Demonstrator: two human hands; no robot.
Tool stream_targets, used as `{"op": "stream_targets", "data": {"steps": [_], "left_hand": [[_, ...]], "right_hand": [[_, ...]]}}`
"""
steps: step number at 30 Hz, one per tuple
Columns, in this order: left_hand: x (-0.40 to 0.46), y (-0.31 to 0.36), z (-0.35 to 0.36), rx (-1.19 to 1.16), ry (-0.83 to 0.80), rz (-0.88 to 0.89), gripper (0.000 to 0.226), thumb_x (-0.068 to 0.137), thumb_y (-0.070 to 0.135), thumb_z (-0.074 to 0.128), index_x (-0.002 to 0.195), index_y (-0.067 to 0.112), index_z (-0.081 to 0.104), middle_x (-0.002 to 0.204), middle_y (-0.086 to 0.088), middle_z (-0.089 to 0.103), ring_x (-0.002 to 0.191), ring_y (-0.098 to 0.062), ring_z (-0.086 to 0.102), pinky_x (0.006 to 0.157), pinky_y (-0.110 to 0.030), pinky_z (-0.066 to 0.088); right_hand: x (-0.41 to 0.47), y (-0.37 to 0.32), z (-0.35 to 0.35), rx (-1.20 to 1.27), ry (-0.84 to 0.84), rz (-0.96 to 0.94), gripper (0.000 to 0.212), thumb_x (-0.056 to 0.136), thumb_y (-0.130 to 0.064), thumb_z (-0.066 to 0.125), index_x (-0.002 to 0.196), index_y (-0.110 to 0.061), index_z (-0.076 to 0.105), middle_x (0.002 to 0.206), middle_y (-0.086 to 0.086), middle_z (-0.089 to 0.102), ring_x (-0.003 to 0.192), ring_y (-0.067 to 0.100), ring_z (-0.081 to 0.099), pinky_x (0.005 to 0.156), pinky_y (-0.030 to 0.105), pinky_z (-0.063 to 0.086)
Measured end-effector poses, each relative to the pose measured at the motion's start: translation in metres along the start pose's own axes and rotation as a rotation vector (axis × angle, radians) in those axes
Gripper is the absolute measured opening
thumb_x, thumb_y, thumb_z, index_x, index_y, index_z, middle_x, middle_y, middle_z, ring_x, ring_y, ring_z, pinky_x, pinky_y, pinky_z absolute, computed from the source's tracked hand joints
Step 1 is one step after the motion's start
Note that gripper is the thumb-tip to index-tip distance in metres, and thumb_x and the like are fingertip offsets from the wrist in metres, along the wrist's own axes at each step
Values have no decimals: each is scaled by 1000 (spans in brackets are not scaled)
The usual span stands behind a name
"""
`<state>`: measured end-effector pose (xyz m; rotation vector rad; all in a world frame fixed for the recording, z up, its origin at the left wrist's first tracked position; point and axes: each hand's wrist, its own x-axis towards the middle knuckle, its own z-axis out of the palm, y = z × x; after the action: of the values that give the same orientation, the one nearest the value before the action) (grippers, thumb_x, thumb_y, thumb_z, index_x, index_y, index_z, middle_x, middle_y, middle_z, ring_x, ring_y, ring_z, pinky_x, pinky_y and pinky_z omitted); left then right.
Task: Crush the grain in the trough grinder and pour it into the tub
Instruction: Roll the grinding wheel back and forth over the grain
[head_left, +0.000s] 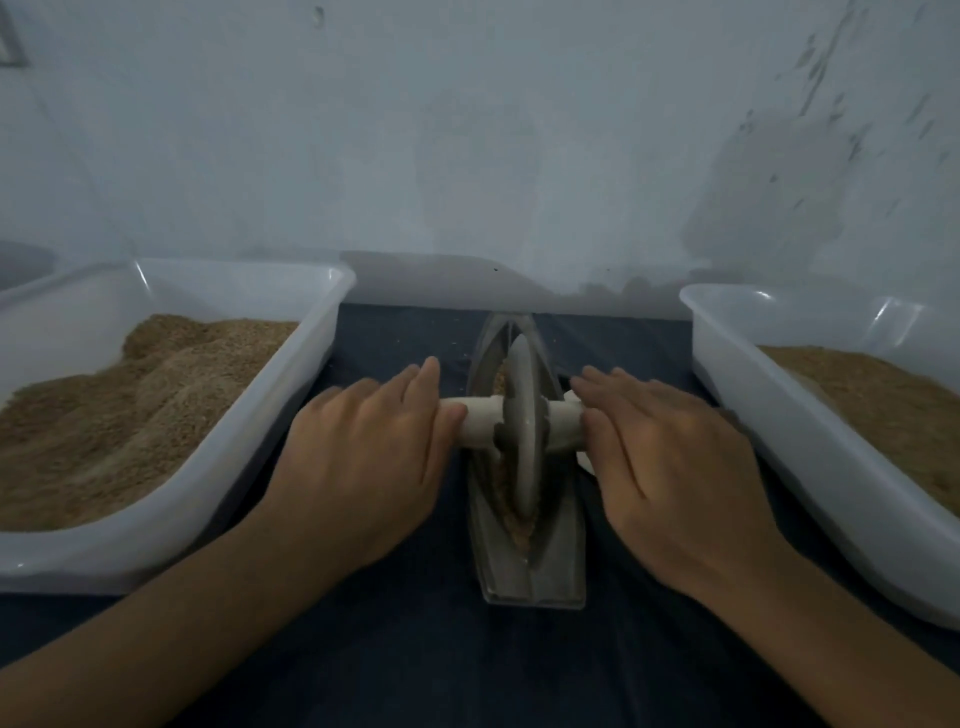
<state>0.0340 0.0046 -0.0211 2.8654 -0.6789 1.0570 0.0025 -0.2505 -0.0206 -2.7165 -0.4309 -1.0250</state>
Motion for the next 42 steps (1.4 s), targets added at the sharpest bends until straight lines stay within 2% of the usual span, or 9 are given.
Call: {"op": "stream_targets", "data": {"steps": [3, 6, 10, 14, 24, 28, 32, 35, 42], "left_hand": [[8, -1, -1, 4, -17, 74, 56, 107, 38, 25, 123, 5, 68, 98, -11, 76, 67, -28, 69, 55, -38, 56], [43, -5, 16, 247, -162, 156, 50, 102, 30, 15, 126, 12, 55, 100, -5, 68, 74, -27, 65, 56, -34, 46], [103, -8, 46, 262, -219, -103, 31, 106, 23, 28, 102, 16, 58, 118, -7, 69, 78, -28, 60, 60, -32, 32], [119, -1, 46, 216, -205, -184, 31, 102, 21, 40, 70, 21, 40, 91, -2, 67, 63, -19, 42, 56, -28, 26], [18, -4, 8, 150, -178, 84, 19, 101, 37, 24, 94, 25, 37, 76, 4, 42, 62, -19, 46, 59, -36, 49], [21, -3, 4, 197, -169, 204, 19, 90, 30, 55, 97, 13, 53, 69, -3, 46, 51, -23, 47, 49, -33, 37], [64, -8, 25, 344, -288, 85, 16, 100, 24, 54, 111, 13, 49, 98, -7, 63, 79, -30, 61, 60, -38, 44], [111, -11, 45, 248, -337, -106, 21, 104, 23, 40, 111, 14, 58, 108, -10, 65, 96, -35, 63, 65, -38, 37], [74, -4, 29, 264, -295, 33, 17, 99, 18, 51, 90, 19, 36, 75, -1, 39, 69, -25, 44, 59, -37, 39]], "right_hand": [[15, 1, 2, -24, -4, 9, 52, 108, -42, 26, 111, -24, 75, 112, -2, 76, 104, 14, 71, 88, 38, 57], [52, 9, 22, -86, -121, 108, 54, 108, -42, 23, 64, -27, 51, 58, -8, 52, 52, 8, 49, 53, 32, 31], [98, 39, 53, -123, -292, 246, 45, 106, -36, 23, 71, -21, 47, 72, 0, 50, 61, 17, 40, 56, 34, 24], [110, 46, 57, -45, -396, 354, 35, 105, -37, 23, 92, -20, 51, 86, 6, 54, 76, 27, 50, 66, 39, 35], [29, 3, 6, -239, -98, -15, 34, 104, -40, 20, 80, -25, 39, 79, -6, 39, 67, 14, 37, 62, 34, 29], [49, 14, 9, -106, -242, 40, 52, 94, -53, 12, 64, -28, 46, 60, -8, 48, 52, 10, 45, 51, 31, 26], [98, 35, 39, -211, -399, 143, 63, 79, -55, -3, 69, -20, 48, 71, 3, 52, 64, 20, 46, 54, 33, 22], [122, 46, 56, -110, -428, 297, 59, 92, -50, 15, 75, -15, 58, 74, 7, 62, 67, 26, 57, 59, 34, 33], [81, 25, 40, -314, -252, 84, 35, 95, -29, 13, 74, -19, 40, 70, -1, 46, 58, 15, 34, 51, 32, 21]]}}
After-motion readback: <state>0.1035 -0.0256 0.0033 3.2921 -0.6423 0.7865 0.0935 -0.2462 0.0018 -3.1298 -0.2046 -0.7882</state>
